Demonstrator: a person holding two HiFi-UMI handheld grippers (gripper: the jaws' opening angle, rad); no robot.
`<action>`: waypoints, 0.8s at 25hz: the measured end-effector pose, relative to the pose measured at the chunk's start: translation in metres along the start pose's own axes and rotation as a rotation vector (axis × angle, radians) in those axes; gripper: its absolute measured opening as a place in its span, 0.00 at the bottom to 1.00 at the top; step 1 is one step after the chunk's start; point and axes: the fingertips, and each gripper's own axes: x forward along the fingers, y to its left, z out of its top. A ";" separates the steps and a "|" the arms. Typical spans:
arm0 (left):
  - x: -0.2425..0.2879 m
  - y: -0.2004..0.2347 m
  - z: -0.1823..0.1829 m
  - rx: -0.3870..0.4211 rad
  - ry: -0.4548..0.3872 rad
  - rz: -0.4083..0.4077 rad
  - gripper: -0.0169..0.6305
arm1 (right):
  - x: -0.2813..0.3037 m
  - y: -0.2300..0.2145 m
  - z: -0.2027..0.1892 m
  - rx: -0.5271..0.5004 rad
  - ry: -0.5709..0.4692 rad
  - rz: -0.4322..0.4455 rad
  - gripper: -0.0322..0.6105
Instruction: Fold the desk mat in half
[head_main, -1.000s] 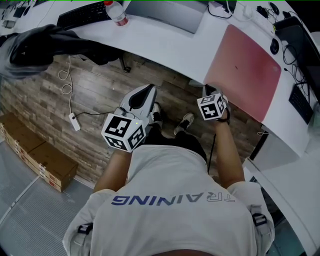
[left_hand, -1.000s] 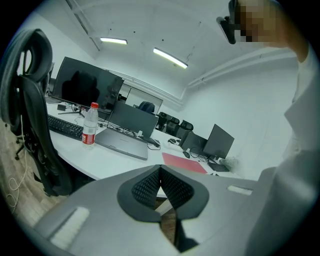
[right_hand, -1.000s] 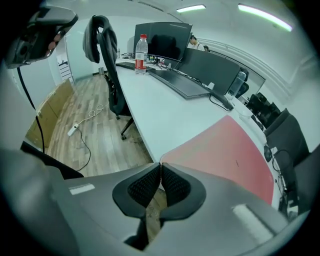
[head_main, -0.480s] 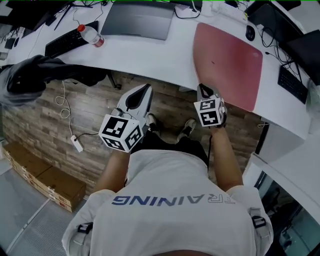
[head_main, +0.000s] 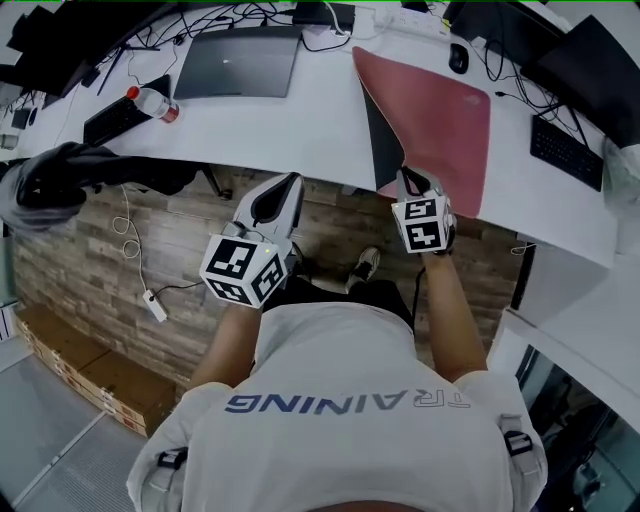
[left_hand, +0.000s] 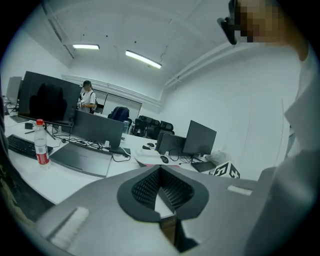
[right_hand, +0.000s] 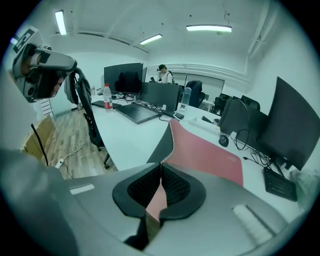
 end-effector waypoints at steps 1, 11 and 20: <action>0.004 -0.006 0.001 0.003 0.000 -0.004 0.02 | -0.003 -0.006 -0.003 0.008 -0.002 -0.006 0.09; 0.041 -0.071 0.007 0.086 -0.003 -0.063 0.02 | -0.029 -0.061 -0.040 0.084 0.002 -0.052 0.09; 0.069 -0.118 -0.003 0.084 0.016 -0.124 0.02 | -0.037 -0.098 -0.108 0.171 0.078 -0.072 0.09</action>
